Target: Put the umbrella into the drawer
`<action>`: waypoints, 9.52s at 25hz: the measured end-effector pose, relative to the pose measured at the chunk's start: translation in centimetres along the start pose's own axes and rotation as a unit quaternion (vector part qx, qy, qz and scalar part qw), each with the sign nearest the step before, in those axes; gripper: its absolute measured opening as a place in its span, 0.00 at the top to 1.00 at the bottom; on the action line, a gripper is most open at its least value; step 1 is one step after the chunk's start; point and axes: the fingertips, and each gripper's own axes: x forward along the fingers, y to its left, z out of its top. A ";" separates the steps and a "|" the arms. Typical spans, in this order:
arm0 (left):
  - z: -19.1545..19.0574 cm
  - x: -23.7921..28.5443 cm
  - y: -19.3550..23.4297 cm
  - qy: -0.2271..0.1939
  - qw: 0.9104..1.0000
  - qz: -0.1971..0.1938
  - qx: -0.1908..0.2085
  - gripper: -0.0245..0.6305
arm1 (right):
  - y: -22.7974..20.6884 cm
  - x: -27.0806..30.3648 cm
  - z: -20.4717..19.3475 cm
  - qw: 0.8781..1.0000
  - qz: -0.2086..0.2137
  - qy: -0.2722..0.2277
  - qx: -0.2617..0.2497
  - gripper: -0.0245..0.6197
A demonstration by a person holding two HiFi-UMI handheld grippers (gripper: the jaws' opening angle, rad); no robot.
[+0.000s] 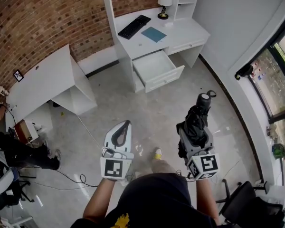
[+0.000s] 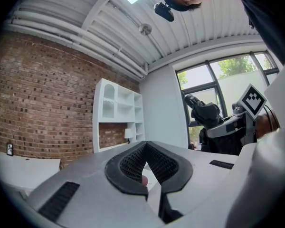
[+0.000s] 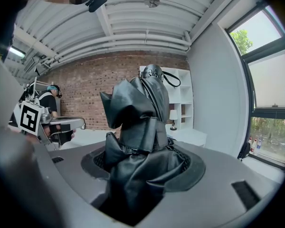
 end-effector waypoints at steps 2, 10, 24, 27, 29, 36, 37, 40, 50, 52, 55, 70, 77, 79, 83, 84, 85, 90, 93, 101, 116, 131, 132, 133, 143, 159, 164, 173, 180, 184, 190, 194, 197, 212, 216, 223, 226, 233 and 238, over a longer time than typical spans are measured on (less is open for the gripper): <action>-0.1 1.8 -0.1 0.002 1.000 0.003 -0.006 0.93 | -1.5 1.0 0.5 1.000 0.003 -0.002 -0.006 0.55; 0.8 8.9 -1.6 -0.006 1.000 0.015 -0.008 0.93 | -7.6 4.3 1.8 1.000 0.015 -0.006 -0.012 0.55; -0.6 14.1 -4.8 0.017 1.000 0.020 -0.001 0.93 | -12.4 7.7 0.7 0.998 0.055 -0.004 0.001 0.55; -0.1 15.1 -5.1 0.010 1.000 0.013 -0.006 0.93 | -12.4 8.4 0.8 0.998 0.058 -0.006 -0.009 0.56; -0.2 15.8 -5.0 0.009 1.000 0.009 -0.008 0.93 | -12.6 9.0 0.5 0.998 0.055 0.000 -0.007 0.56; -1.5 19.1 -1.8 0.016 1.000 0.000 -0.004 0.93 | -13.4 12.2 0.9 0.999 0.034 -0.001 0.004 0.56; -1.5 19.8 -1.2 0.017 1.000 -0.001 0.000 0.93 | -13.5 12.8 1.1 0.999 0.033 -0.003 0.004 0.56; -1.2 22.0 0.0 0.018 1.000 -0.003 -0.001 0.93 | -14.1 14.7 1.6 0.999 0.031 0.001 0.004 0.56; -2.0 29.8 5.3 0.024 1.000 -0.003 -0.007 0.93 | -16.5 22.9 3.2 1.000 0.026 0.016 0.007 0.56; -1.7 31.2 6.6 0.020 1.000 -0.002 -0.014 0.93 | -16.6 24.7 3.8 1.000 0.026 0.015 0.004 0.56; -1.1 33.1 8.8 0.008 1.000 -0.001 -0.019 0.93 | -16.3 27.3 4.7 1.000 0.026 0.017 -0.004 0.56; -2.9 38.9 19.3 -0.002 0.999 0.010 -0.044 0.93 | -14.3 38.9 6.5 0.998 0.032 0.047 -0.040 0.56; -5.0 40.5 20.9 0.014 0.998 0.019 -0.054 0.93 | -15.0 42.4 5.8 0.996 0.046 0.063 -0.048 0.56; -5.5 41.1 21.3 0.020 0.998 0.028 -0.056 0.93 | -15.3 43.6 5.6 0.995 0.054 0.067 -0.051 0.56; -6.6 42.3 22.7 0.030 0.996 0.054 -0.061 0.93 | -15.8 46.2 4.9 0.992 0.080 0.079 -0.061 0.56; -7.0 42.7 23.0 0.032 0.996 0.060 -0.060 0.93 | -15.9 47.0 4.8 0.991 0.088 0.081 -0.064 0.56; -7.4 43.0 23.3 0.035 0.995 0.066 -0.059 0.93 | -16.0 47.7 4.6 0.990 0.096 0.084 -0.067 0.56; -9.2 44.5 24.2 0.054 0.992 0.095 -0.066 0.93 | -16.2 50.7 3.3 0.979 0.143 0.113 -0.087 0.56; -9.8 45.4 24.7 0.058 0.989 0.113 -0.076 0.93 | -16.2 52.2 2.5 0.974 0.164 0.125 -0.093 0.56; -11.7 46.8 25.2 0.068 0.984 0.146 -0.082 0.93 | -16.5 55.3 -0.2 0.959 0.209 0.157 -0.108 0.56; -15.7 47.5 25.9 0.076 0.971 0.202 -0.107 0.93 | -16.7 59.4 -5.6 0.931 0.272 0.203 -0.137 0.56; -20.1 46.1 26.4 0.099 0.949 0.269 -0.130 0.93 | -16.5 61.6 -10.5 0.888 0.340 0.250 -0.184 0.56; -20.4 46.0 26.3 0.100 0.948 0.272 -0.131 0.93 | -16.5 61.7 -11.0 0.884 0.344 0.252 -0.189 0.56; -20.7 45.9 26.1 0.100 0.947 0.275 -0.132 0.93 | -16.5 61.7 -11.4 0.881 0.350 0.253 -0.194 0.56; -23.4 45.9 24.1 0.114 0.935 0.303 -0.146 0.93 | -15.7 63.3 -14.5 0.848 0.406 0.257 -0.222 0.56; -31.9 46.8 24.7 0.143 0.922 0.310 -0.182 0.93 | -15.3 67.8 -20.8 0.821 0.432 0.274 -0.253 0.56; -34.7 47.4 25.0 0.146 0.924 0.302 -0.182 0.93 | -14.9 68.5 -23.2 0.814 0.440 0.278 -0.257 0.56; -39.4 48.3 24.8 0.171 0.929 0.278 -0.176 0.93 | -14.5 70.0 -26.9 0.797 0.456 0.273 -0.286 0.56; -41.6 47.5 26.6 0.168 0.918 0.308 -0.185 0.93 | -14.4 70.5 -29.2 0.787 0.466 0.281 -0.291 0.56; -43.3 47.1 27.3 0.169 0.915 0.314 -0.189 0.93 | -14.7 71.3 -30.7 0.786 0.461 0.288 -0.294 0.56; -45.8 47.6 27.4 0.176 0.915 0.309 -0.191 0.93 | -15.1 72.7 -33.7 0.785 0.454 0.298 -0.299 0.56; -47.5 47.9 26.8 0.185 0.915 0.299 -0.196 0.93 | -15.1 73.1 -35.6 0.780 0.455 0.307 -0.301 0.56; -48.5 48.3 26.7 0.188 0.914 0.297 -0.201 0.93 | -15.1 73.7 -37.1 0.777 0.454 0.312 -0.304 0.56; -50.1 49.0 26.6 0.188 0.913 0.293 -0.211 0.93 | -16.1 76.5 -43.2 0.772 0.426 0.360 -0.304 0.56; -50.5 48.9 26.5 0.190 0.913 0.293 -0.212 0.93 | -15.9 76.9 -44.2 0.768 0.421 0.369 -0.310 0.56; -50.5 49.0 26.6 0.187 0.913 0.294 -0.213 0.93 | -15.9 77.6 -45.9 0.761 0.412 0.389 -0.316 0.56; -50.4 49.2 26.4 0.183 0.911 0.297 -0.220 0.93 | -16.3 77.8 -46.3 0.758 0.407 0.398 -0.317 0.56; -50.3 49.2 26.2 0.184 0.911 0.294 -0.223 0.93 | -16.2 77.9 -47.1 0.754 0.399 0.411 -0.321 0.56; -50.1 49.1 26.1 0.178 0.911 0.296 -0.224 0.93 | -16.0 77.9 -47.5 0.749 0.396 0.413 -0.334 0.56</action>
